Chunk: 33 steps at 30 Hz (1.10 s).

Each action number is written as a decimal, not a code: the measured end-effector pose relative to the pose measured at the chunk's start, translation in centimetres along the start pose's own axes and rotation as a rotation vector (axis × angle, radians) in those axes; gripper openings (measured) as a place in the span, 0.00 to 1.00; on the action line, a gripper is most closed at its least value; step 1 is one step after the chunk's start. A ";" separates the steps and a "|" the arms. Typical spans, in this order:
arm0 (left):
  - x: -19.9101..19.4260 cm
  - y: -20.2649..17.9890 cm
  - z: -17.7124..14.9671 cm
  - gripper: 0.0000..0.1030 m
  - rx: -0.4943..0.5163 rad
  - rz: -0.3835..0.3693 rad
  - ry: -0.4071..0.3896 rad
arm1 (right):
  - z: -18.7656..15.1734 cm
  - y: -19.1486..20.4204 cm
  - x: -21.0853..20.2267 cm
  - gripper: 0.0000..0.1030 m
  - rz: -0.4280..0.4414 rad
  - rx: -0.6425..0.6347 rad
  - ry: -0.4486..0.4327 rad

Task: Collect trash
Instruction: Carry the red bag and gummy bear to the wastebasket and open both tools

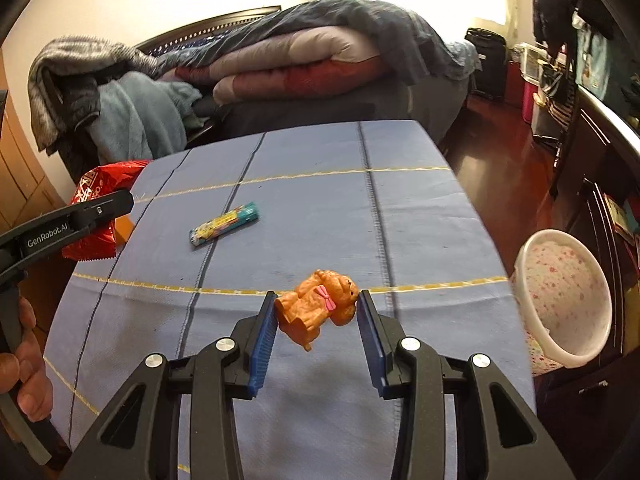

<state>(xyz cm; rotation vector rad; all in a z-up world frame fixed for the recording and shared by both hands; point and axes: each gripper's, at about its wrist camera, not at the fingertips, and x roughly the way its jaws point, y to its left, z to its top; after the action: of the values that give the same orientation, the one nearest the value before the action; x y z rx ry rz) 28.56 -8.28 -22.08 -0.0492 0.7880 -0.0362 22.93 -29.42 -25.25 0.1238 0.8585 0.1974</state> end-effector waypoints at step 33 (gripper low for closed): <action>0.5 -21.6 0.9 0.32 0.316 -0.247 -0.033 | -1.9 -16.6 -5.2 0.39 -0.165 0.289 -0.101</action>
<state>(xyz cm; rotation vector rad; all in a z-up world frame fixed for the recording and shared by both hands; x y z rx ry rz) 29.25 -29.82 -20.54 0.1530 0.7319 -0.3922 20.25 -46.72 -25.73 0.3285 0.7890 -0.0881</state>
